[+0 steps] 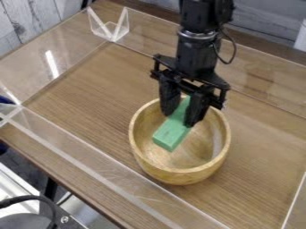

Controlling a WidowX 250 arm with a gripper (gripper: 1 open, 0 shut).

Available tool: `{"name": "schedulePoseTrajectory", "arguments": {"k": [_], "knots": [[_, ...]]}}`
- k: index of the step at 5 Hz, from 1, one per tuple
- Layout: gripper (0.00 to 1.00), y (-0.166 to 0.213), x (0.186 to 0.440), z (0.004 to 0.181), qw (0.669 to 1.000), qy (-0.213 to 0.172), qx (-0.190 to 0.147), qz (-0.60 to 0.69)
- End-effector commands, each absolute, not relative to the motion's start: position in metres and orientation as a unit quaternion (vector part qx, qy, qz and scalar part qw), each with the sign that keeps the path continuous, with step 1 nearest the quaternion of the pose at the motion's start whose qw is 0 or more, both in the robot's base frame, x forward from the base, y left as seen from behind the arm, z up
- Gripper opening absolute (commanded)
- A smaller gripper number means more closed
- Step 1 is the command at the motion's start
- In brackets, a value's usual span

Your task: Remove the green block from inside the brown bowl and put it on the table

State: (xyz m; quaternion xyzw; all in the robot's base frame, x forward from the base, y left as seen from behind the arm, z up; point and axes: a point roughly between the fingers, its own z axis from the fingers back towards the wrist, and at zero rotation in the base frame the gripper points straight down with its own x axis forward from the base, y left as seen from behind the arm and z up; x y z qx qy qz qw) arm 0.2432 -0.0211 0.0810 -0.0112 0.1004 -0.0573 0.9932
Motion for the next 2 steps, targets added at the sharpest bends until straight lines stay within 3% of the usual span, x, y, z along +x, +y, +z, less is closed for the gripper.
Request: {"name": "schedulePoseTrajectory", "arguments": {"k": [1,2], "knots": [[0.0,-0.0199,0.2532,0.0952,0.996,0.065,-0.014,-0.057],[0.0,-0.02,0.2537,0.0934,0.996,0.066,-0.015,-0.057]]}}
